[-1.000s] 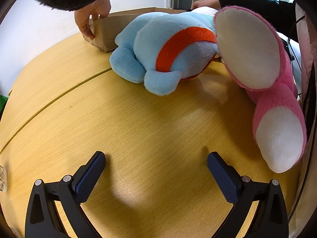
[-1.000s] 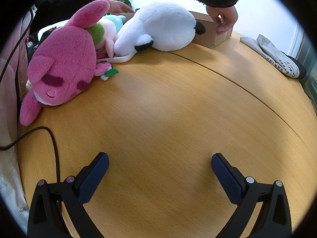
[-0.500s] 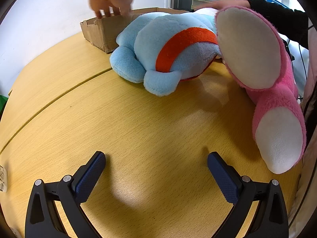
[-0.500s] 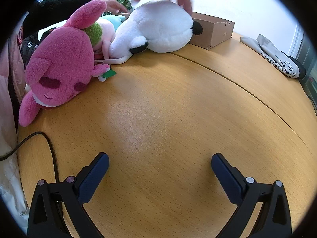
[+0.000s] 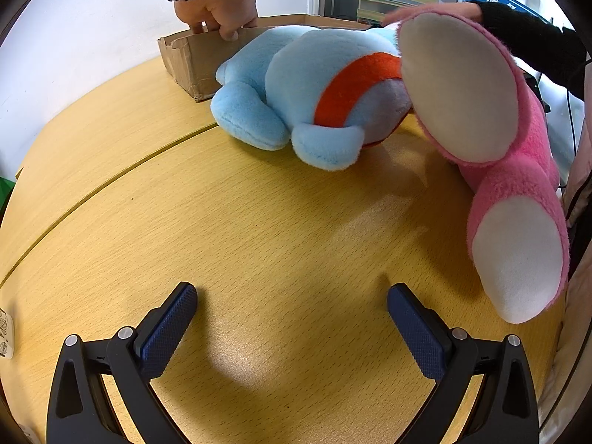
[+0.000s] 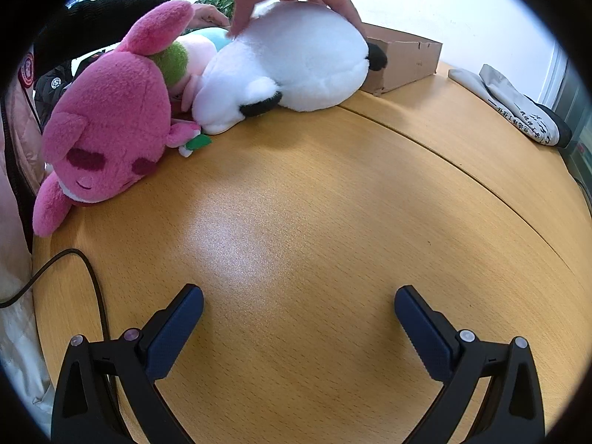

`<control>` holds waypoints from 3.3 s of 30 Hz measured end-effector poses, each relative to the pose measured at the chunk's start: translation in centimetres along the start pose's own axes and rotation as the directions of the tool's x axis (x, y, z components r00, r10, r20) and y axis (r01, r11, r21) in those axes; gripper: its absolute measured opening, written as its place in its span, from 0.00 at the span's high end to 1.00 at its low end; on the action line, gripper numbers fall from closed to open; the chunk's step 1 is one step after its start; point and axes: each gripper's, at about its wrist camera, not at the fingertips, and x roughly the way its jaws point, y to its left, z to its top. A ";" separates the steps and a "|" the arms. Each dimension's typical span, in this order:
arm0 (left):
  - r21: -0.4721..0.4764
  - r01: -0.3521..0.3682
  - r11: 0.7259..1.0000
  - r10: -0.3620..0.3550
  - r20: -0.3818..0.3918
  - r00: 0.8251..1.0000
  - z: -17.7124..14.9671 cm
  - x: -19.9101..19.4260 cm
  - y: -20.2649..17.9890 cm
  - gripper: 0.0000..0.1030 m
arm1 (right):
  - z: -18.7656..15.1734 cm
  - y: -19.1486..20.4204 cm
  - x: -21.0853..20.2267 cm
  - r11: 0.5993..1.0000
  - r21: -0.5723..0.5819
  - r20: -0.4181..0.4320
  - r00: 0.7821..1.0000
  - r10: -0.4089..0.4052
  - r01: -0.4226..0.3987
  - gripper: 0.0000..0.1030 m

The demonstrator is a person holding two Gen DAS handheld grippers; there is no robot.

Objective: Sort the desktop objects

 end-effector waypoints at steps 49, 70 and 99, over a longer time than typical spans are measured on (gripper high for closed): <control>-0.008 -0.006 1.000 0.006 0.001 1.000 -0.8 0.9 -0.9 0.00 | 0.2 0.4 0.1 1.000 0.001 -0.001 1.000 0.000 0.000 0.00; -0.402 -0.183 0.897 0.318 0.302 0.899 -2.6 -10.9 -12.2 0.00 | -2.4 16.1 -7.7 0.824 0.563 0.238 0.943 -0.232 0.061 0.00; -0.483 0.000 0.876 0.131 0.238 0.962 -0.3 -4.0 -12.0 0.01 | 5.9 16.5 -2.9 0.825 0.565 0.269 0.943 -0.197 0.011 0.03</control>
